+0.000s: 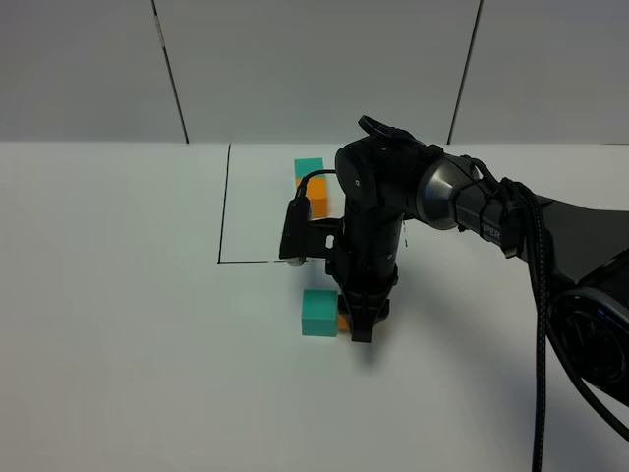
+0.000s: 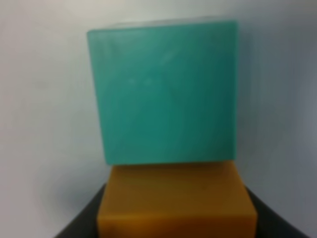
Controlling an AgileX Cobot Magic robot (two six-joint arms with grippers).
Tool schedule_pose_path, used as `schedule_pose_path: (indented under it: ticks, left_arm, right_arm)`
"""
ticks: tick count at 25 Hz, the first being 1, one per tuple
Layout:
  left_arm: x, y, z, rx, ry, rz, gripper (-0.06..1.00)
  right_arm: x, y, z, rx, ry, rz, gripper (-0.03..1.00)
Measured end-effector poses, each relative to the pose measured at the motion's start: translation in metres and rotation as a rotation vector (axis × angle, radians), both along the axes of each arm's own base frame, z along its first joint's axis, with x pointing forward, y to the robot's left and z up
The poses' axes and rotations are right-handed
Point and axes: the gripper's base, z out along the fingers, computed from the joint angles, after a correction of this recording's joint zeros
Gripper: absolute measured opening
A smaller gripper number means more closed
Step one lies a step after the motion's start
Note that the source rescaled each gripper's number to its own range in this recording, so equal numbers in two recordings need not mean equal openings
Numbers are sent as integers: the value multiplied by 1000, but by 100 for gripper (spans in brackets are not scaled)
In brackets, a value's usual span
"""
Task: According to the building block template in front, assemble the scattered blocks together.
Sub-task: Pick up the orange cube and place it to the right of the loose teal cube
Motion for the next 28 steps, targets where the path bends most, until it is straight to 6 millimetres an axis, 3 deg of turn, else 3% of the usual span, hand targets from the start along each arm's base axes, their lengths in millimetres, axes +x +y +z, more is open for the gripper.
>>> schedule_pose_path:
  ticks: [11, 28]
  left_arm:
    - [0, 0, 0, 0, 0, 0, 50]
    - [0, 0, 0, 0, 0, 0, 50]
  right_arm:
    - [1, 1, -17, -6, 24, -30, 1]
    - [1, 1, -17, -8, 25, -7, 1]
